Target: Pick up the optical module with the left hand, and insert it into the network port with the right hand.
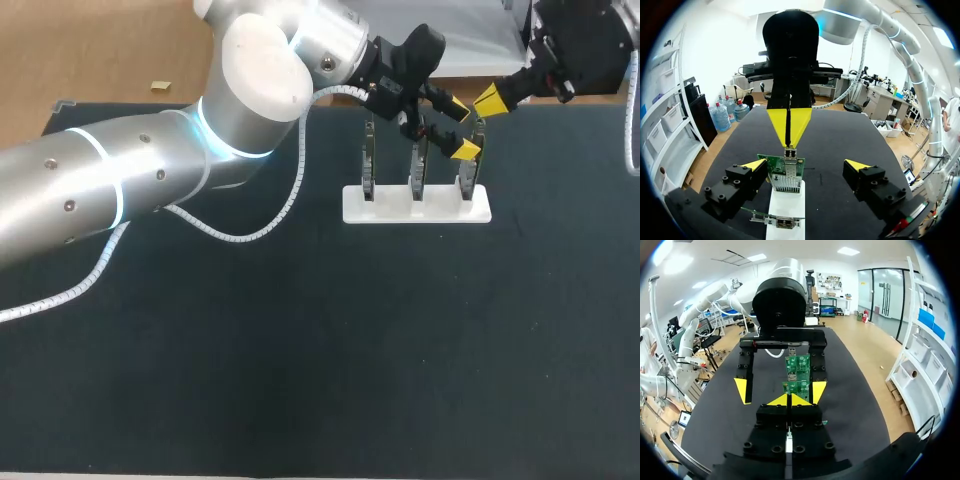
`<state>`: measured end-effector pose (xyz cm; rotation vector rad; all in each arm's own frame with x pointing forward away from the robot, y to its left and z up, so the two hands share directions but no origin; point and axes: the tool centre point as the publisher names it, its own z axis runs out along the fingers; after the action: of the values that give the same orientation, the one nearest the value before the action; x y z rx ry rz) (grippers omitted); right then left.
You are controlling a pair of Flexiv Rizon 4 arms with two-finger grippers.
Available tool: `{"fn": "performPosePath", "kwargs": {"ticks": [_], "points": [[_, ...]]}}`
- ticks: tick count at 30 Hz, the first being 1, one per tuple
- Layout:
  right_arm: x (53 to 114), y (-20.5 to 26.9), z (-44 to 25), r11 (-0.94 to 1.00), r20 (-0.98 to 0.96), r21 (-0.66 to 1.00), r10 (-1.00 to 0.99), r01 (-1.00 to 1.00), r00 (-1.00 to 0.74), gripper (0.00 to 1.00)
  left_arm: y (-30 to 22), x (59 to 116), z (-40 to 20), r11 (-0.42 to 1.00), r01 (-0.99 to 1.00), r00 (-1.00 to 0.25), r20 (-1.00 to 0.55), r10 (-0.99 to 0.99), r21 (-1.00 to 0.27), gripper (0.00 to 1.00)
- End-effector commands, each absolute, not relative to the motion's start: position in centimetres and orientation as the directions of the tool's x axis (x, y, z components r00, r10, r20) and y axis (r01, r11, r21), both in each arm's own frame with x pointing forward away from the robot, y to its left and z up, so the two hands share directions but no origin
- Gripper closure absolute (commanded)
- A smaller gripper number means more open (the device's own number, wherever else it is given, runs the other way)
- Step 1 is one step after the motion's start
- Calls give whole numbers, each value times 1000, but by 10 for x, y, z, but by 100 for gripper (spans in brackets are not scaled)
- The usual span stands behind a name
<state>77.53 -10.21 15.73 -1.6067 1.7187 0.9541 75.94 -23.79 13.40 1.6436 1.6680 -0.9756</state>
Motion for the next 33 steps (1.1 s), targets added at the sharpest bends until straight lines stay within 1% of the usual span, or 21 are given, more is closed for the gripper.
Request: {"fn": "performPosePath", "kwargs": {"ticks": [1,33], "points": [[777,-102,155,15,-817,109,-568,-994,-98,100,-239,762,135,-37,995,-59,-824,563,-97,0],[776,-105,138,31,-796,151,-589,-988,-140,100,-239,762,135,-37,995,-59,-824,563,-97,0]]}}
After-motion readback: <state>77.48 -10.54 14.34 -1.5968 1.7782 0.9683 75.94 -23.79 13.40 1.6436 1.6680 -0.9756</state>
